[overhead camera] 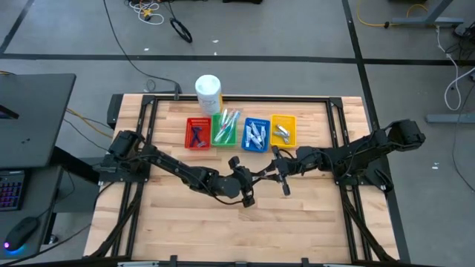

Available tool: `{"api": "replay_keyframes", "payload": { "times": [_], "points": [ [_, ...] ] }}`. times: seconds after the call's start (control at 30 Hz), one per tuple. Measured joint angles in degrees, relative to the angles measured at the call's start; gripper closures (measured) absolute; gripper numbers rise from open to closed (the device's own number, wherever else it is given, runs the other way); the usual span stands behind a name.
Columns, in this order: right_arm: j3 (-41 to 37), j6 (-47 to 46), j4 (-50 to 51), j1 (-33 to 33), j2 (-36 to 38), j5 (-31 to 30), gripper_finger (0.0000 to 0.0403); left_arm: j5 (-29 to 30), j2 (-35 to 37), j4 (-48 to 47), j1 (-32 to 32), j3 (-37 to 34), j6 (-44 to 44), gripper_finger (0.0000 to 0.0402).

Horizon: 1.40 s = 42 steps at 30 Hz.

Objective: Pick & Place Travel size toiletries
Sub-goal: Put the silver nail cutter into the yellow bin

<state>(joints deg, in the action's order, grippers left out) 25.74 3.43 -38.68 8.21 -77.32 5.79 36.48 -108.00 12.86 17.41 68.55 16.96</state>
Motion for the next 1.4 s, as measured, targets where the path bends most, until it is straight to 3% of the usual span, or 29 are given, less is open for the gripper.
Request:
{"api": "replay_keyframes", "payload": {
  "times": [0.27,0.53,0.73,0.97,1.2,1.4],
  "points": [
    [0.0,-3.9,0.92,0.02,0.0,-7.13,0.0348,0.6,0.01,-0.39,-0.17,0.0,-0.84,0.028],
    [-0.11,-3.53,10.01,-2.4,-0.17,-11.82,0.0348,4.23,0.23,-4.96,-0.24,0.11,4.63,0.0231],
    [-0.11,-5.36,18.63,-4.29,2.06,-30.33,0.0342,3.25,0.2,-7.37,-0.26,-0.33,9.68,0.0222],
    [-0.09,-6.0,25.18,-6.82,7.99,-46.06,0.0344,3.35,0.17,-7.35,-0.39,-0.37,9.15,0.0225],
    [-0.72,-13.91,32.32,-16.1,6.86,-44.23,0.0344,2.99,0.14,-7.34,-0.37,-0.39,9.71,0.0226],
    [-4.85,-14.36,20.22,-22.46,3.79,-36.18,0.034,2.92,0.12,-7.34,-0.44,-0.42,9.74,0.023]
  ]
}}
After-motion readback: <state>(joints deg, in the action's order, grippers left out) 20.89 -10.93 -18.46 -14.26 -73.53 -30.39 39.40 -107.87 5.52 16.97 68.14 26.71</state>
